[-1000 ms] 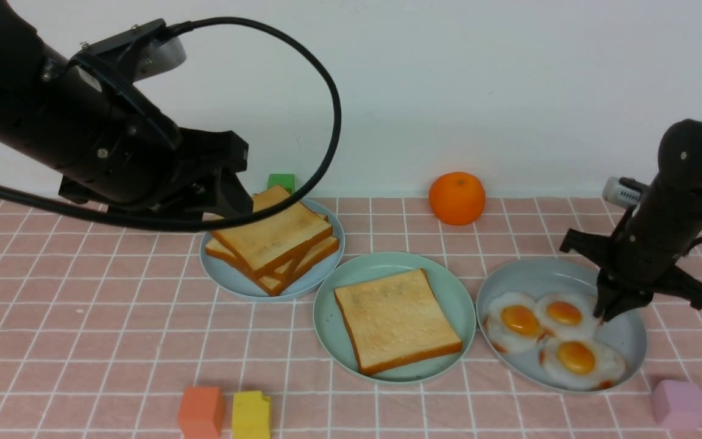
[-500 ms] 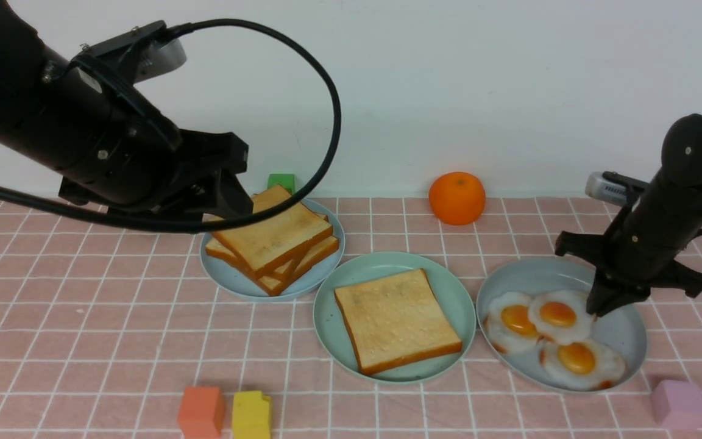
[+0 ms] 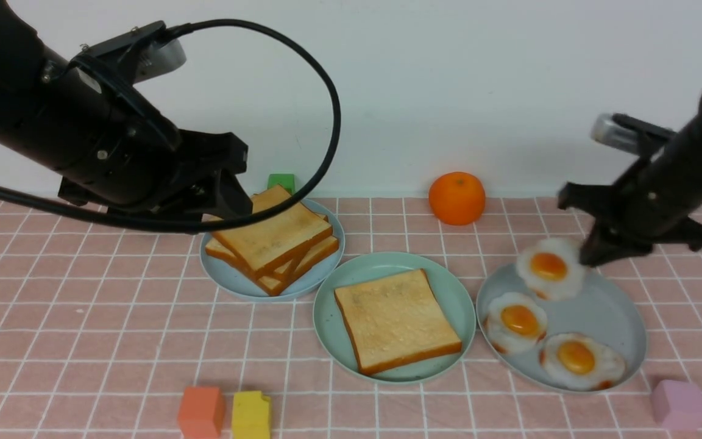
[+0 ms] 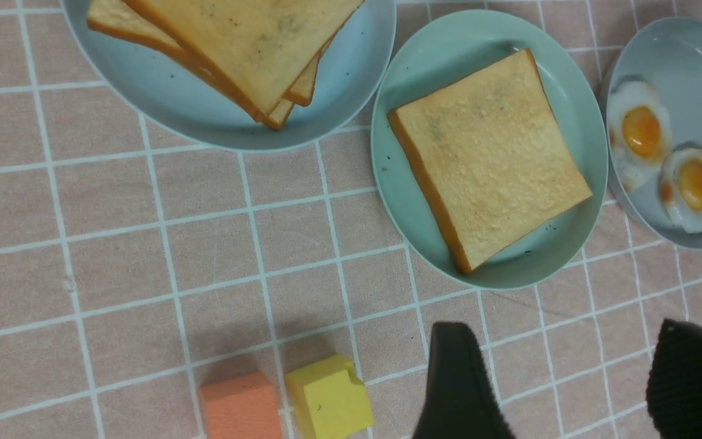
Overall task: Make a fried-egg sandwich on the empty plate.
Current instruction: Use the right arm to place the fried egg on the slice of bread in the middle
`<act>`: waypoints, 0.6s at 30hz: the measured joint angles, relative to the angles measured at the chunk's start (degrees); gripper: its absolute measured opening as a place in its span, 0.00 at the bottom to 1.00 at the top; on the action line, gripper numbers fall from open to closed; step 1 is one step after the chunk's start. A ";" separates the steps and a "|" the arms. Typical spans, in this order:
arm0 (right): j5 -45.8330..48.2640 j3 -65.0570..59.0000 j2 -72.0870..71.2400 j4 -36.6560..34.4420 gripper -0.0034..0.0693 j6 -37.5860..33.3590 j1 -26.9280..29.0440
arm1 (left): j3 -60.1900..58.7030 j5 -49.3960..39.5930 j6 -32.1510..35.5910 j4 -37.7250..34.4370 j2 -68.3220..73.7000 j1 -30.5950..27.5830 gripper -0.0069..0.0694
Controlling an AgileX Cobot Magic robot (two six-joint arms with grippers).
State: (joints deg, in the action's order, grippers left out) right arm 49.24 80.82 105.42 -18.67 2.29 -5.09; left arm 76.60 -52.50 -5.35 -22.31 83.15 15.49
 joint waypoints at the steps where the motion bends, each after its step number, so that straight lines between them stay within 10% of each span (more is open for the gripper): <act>1: -0.15 0.11 0.00 -0.79 0.09 -0.71 -1.12 | 0.00 -0.06 0.00 0.00 0.00 0.00 0.69; 18: -1.25 13.78 16.21 -5.59 0.09 -0.42 -16.58 | 0.00 -0.10 0.00 0.00 0.00 0.00 0.69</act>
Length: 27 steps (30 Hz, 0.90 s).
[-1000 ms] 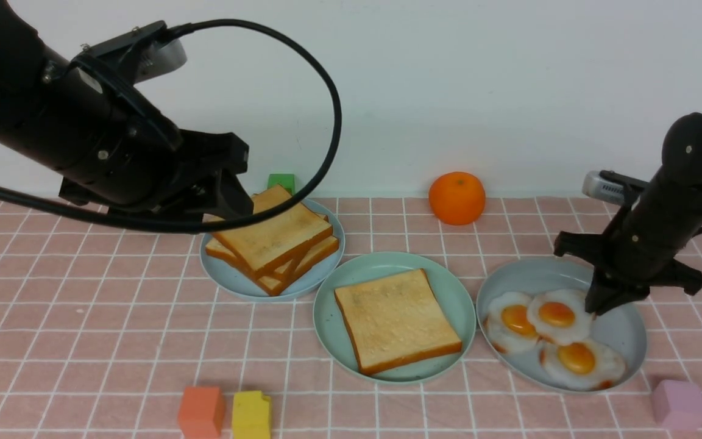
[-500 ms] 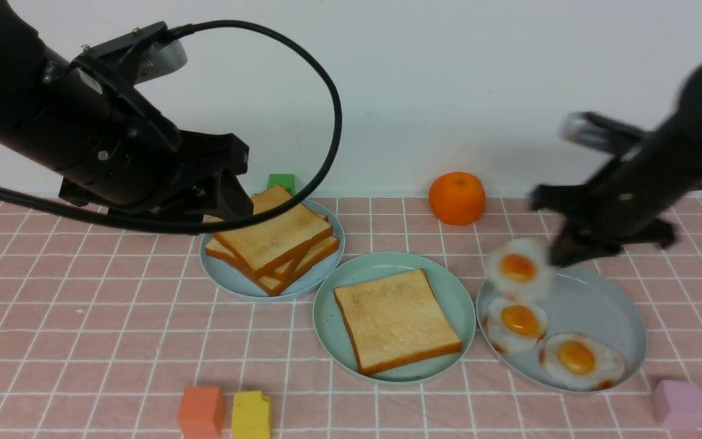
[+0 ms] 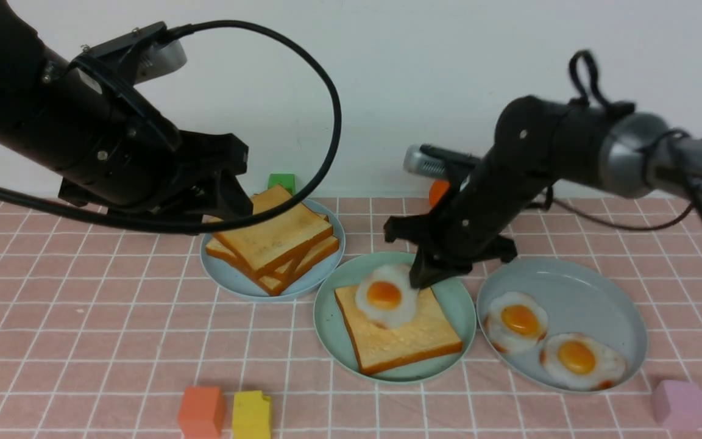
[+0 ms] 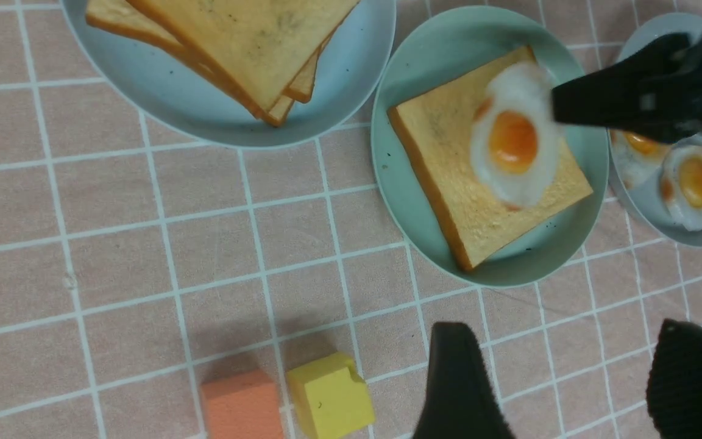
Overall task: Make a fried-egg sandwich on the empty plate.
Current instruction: Use the right arm to place the fried egg on the slice of bread in the middle, then use the left arm to grab a slice of bread
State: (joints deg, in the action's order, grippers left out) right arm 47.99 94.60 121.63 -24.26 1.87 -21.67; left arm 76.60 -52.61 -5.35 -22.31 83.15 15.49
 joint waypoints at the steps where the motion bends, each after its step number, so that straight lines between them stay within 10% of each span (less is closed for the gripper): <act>1: 0.00 0.00 0.08 -0.01 0.09 0.00 0.00 | 0.00 0.00 0.00 0.00 0.00 0.00 0.69; 13: -0.02 0.43 2.54 0.19 0.15 0.97 0.00 | 0.00 -0.33 0.00 0.00 0.00 0.00 0.69; 21: 0.70 0.51 -0.62 2.65 0.60 0.97 0.00 | 0.00 0.53 0.00 0.08 0.20 0.00 0.69; 27: 4.05 0.51 -11.11 4.64 0.73 -0.85 0.09 | 0.00 3.71 -1.79 0.71 4.04 0.00 0.68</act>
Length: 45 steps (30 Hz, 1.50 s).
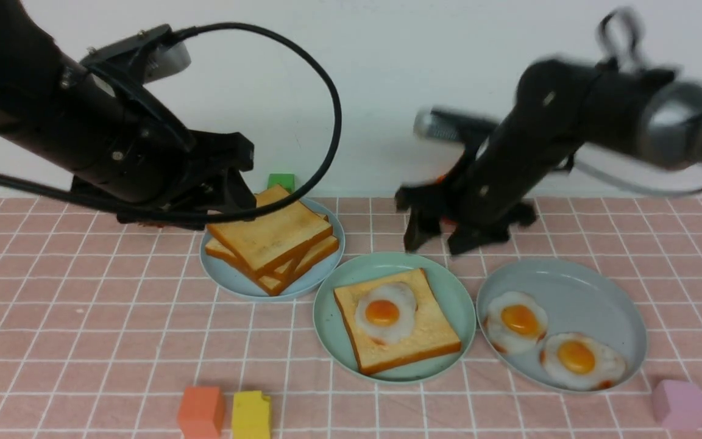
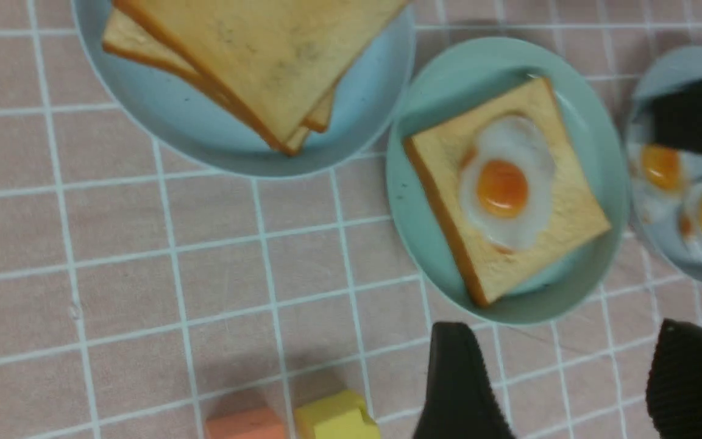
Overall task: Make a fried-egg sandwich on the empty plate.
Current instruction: Use the left arm to grab a slice of bread
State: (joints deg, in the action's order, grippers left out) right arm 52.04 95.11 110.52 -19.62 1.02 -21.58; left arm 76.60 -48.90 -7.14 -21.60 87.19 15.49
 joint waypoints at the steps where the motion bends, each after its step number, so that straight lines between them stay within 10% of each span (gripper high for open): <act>1: 1.14 0.00 -2.33 0.14 0.73 -0.65 0.00 | 0.00 0.25 -0.30 -0.06 1.13 -0.27 0.68; 15: 1.80 -19.51 -26.91 -2.02 0.59 -10.27 -7.43 | 11.10 -0.91 12.83 -15.89 19.82 -17.20 0.68; 37: 5.05 -21.29 -28.42 -5.93 0.59 -11.44 -10.07 | 31.51 -3.05 18.11 -19.44 45.19 -17.58 0.67; 45: 5.21 -21.29 -28.42 -5.93 0.58 -11.44 -10.07 | 31.82 -3.42 18.11 -20.51 45.49 -17.65 0.48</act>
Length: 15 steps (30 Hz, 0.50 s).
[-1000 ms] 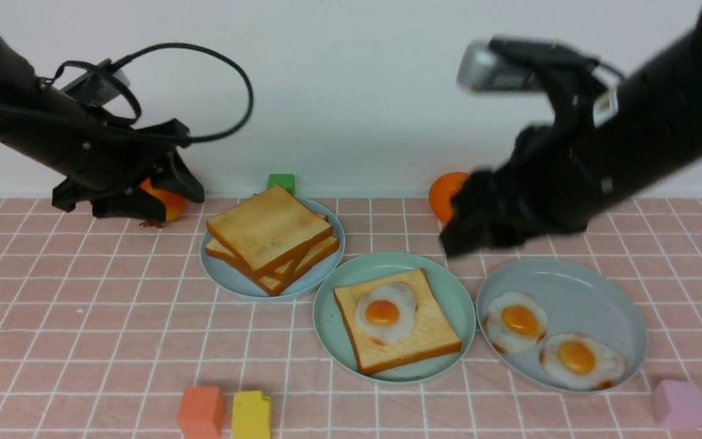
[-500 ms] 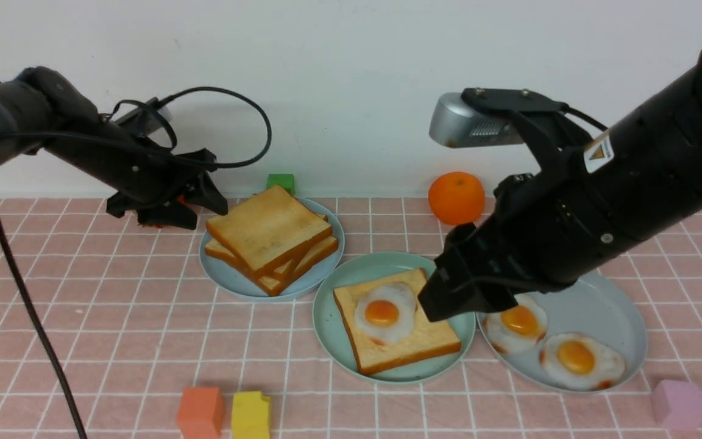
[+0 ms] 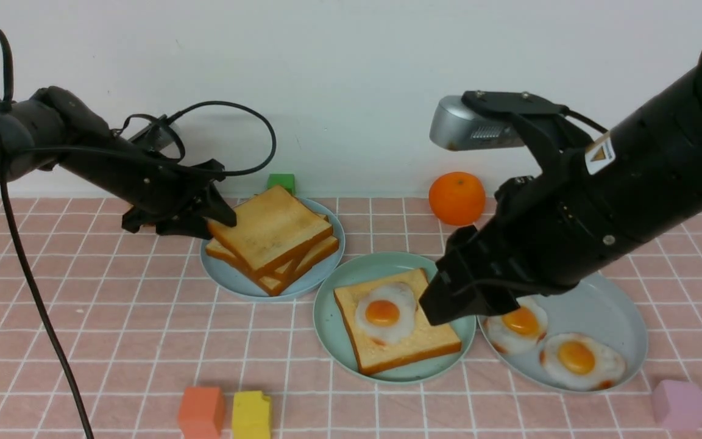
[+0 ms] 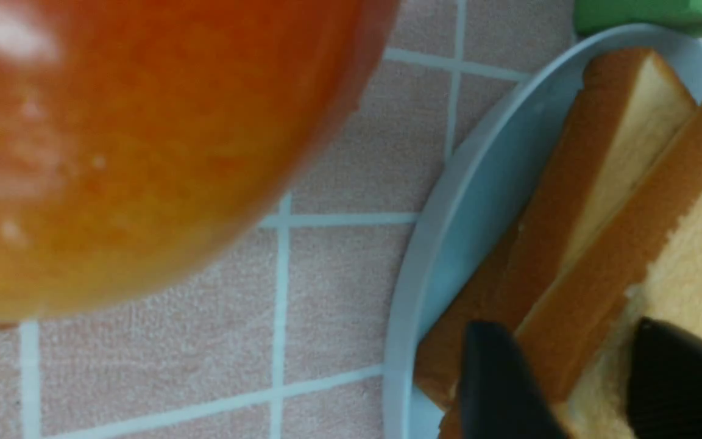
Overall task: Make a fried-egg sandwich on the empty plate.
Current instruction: Use the left arm to grab a slice of bread
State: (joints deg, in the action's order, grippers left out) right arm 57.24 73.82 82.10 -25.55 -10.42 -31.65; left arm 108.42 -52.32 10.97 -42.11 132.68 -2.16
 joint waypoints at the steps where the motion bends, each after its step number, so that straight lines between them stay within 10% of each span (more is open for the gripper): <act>1: 0.02 0.00 0.00 0.00 0.58 0.00 0.00 | 0.00 -0.04 0.00 -0.18 0.00 0.00 0.41; 15: 1.42 0.00 -1.06 0.79 0.58 0.95 -0.02 | 1.39 -3.07 0.28 -0.10 -4.52 -0.37 0.32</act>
State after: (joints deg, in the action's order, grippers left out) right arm 58.66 73.82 81.04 -24.76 -9.47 -31.67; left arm 109.80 -55.39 11.24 -42.21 128.16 -2.53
